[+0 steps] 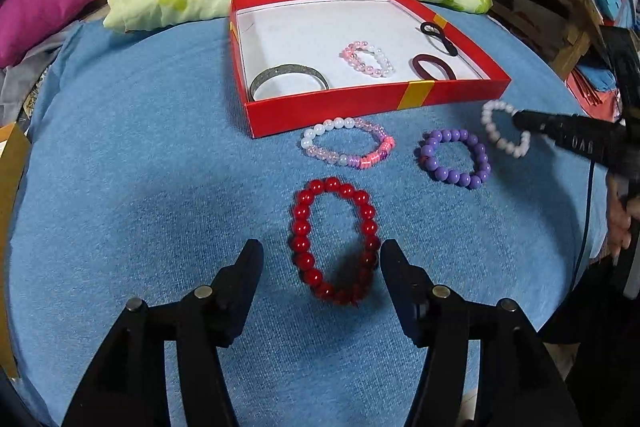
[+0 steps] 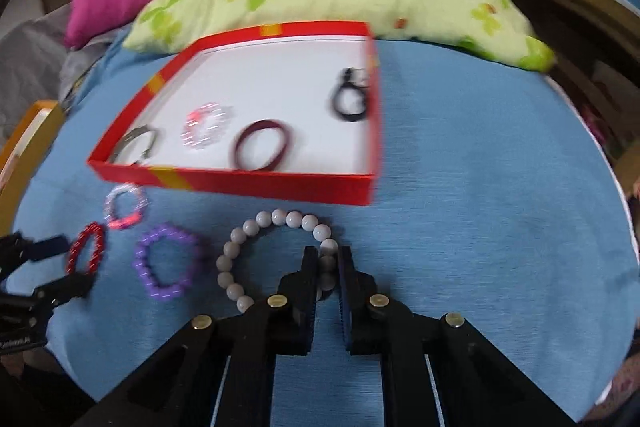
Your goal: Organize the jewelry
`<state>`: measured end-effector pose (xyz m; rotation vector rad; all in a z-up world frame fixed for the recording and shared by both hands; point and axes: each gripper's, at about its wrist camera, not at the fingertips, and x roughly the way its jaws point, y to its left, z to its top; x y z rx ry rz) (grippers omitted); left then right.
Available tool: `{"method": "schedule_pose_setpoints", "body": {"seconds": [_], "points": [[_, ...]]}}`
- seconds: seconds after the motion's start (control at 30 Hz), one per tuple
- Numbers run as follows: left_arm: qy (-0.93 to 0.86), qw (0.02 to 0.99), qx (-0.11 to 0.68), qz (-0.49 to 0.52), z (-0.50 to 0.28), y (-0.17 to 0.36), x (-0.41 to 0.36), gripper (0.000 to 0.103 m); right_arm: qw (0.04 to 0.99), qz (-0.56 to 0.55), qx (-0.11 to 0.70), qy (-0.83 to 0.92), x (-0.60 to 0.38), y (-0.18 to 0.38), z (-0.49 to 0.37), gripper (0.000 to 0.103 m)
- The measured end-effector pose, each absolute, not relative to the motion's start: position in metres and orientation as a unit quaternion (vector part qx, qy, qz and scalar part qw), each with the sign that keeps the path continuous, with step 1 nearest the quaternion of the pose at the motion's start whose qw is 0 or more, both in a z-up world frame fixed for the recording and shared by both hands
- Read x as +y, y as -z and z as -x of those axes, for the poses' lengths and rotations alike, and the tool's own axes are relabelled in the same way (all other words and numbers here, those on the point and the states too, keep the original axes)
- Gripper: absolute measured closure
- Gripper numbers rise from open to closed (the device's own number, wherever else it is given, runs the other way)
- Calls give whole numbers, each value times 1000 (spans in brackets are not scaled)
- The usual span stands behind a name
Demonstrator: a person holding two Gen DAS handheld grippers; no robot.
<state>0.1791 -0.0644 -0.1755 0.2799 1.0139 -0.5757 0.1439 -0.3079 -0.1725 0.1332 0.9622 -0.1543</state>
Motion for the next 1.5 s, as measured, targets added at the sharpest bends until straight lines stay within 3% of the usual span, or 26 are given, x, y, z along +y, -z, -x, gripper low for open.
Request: {"method": "schedule_pose_setpoints", "body": {"seconds": [0.2, 0.3, 0.63, 1.2, 1.5], "points": [[267, 825, 481, -129, -181, 177, -65, 40, 867, -116, 477, 89, -336, 177, -140, 92], [266, 825, 482, -132, -180, 178, -68, 36, 867, -104, 478, 96, -331, 178, -141, 92], [245, 828, 477, -162, -178, 182, -77, 34, 862, -131, 479, 102, -332, 181, -144, 88], [218, 838, 470, -172, -179, 188, -78, 19, 865, -136, 475, 91, -334, 180, -142, 87], [220, 836, 476, -160, -182, 188, -78, 19, 870, -127, 468, 91, -331, 180, -139, 87]]}}
